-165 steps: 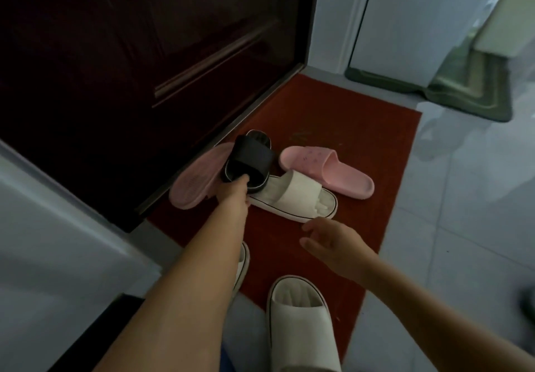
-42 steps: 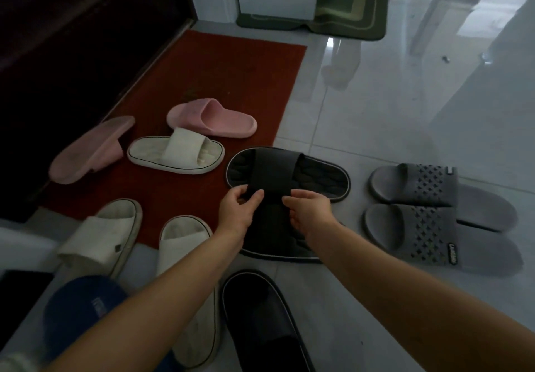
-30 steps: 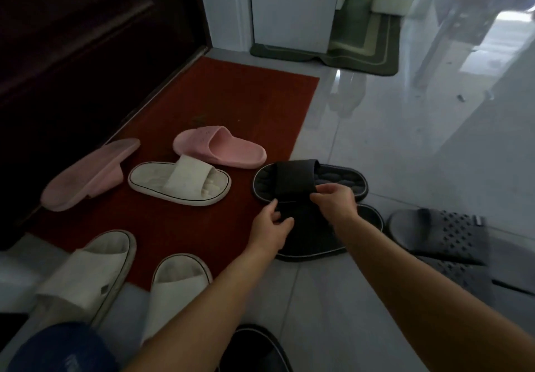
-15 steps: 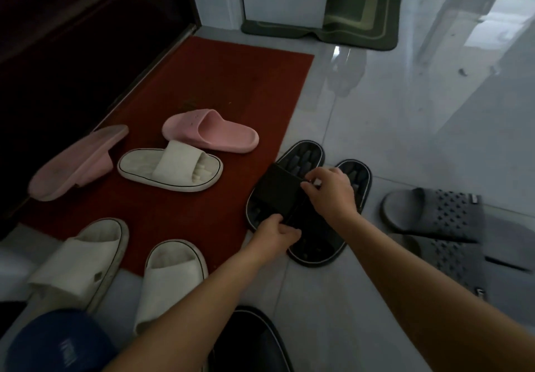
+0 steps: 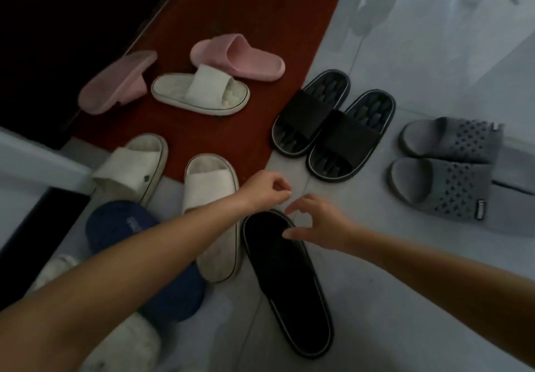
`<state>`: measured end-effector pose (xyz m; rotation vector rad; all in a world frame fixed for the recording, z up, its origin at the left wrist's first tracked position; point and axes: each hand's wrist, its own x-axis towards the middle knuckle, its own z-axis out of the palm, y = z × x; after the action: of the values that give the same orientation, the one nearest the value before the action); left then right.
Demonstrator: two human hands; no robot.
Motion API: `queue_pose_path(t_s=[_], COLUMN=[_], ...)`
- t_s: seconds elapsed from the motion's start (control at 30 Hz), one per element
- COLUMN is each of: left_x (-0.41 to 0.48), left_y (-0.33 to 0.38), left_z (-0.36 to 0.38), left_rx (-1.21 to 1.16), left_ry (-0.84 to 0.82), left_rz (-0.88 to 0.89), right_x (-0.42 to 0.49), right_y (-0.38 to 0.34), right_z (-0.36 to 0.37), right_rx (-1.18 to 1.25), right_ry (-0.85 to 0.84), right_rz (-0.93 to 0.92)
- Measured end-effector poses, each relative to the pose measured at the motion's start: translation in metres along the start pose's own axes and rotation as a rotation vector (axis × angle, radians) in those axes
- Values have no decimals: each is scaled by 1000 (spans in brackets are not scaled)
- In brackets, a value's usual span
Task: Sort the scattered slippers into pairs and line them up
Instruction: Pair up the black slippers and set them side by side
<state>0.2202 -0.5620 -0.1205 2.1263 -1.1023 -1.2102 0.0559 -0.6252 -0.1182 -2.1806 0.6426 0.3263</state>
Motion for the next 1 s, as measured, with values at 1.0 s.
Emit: queue_pose_path(t_s=[1.0], left_x=[-372], left_y=[-88], left_z=[-21], left_rx=[174], left_ry=[621], left_rz=[-446], right_x=[-20], right_y=[-238], right_z=[115], right_rx=[-139], right_ry=[-363], right_rz=[-893])
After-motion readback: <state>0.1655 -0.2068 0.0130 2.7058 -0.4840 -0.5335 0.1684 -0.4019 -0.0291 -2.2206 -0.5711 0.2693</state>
